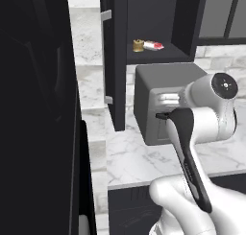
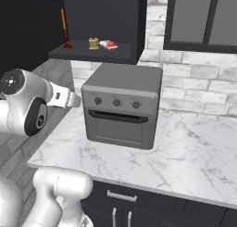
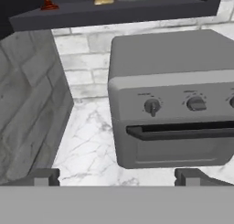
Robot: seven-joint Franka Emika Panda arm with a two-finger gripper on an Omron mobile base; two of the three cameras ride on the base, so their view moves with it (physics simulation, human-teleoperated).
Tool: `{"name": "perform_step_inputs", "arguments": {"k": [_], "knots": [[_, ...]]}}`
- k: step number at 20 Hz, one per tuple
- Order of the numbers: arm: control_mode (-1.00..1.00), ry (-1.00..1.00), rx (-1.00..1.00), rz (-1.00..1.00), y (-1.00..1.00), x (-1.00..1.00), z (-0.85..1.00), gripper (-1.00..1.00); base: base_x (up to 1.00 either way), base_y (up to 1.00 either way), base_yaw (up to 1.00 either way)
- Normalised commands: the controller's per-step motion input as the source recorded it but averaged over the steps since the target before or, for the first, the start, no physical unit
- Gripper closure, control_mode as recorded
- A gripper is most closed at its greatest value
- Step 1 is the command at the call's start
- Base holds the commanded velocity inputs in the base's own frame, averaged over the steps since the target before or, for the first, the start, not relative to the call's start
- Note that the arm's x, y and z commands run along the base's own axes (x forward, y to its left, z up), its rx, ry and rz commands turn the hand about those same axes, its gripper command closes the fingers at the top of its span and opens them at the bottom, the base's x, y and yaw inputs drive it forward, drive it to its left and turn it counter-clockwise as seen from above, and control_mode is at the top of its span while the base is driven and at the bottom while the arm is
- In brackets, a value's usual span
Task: Pick the candle and candle from the dining table and place them in the open cabinet. Close the cabinet after placing the objects.
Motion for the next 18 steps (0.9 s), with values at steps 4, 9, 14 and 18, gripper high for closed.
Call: {"name": "perform_step_inputs", "arguments": {"k": [4,9,14,18], "knots": [[-1.00,-0.04,-0.04,0.00,0.00,-0.40,0.00,-1.00,0.00,0.00,0.00],[-1.00,0.00,-0.13,0.00,0.00,-0.60,0.00,-1.00,0.00,0.00,0.00],[-1.00,0.00,-0.10,0.00,0.00,-0.72,0.00,-1.00,0.00,0.00,0.00],[-1.00,0.00,-0.12,0.00,0.00,-0.68,0.05,-1.00,0.00,0.00,0.00]]}}
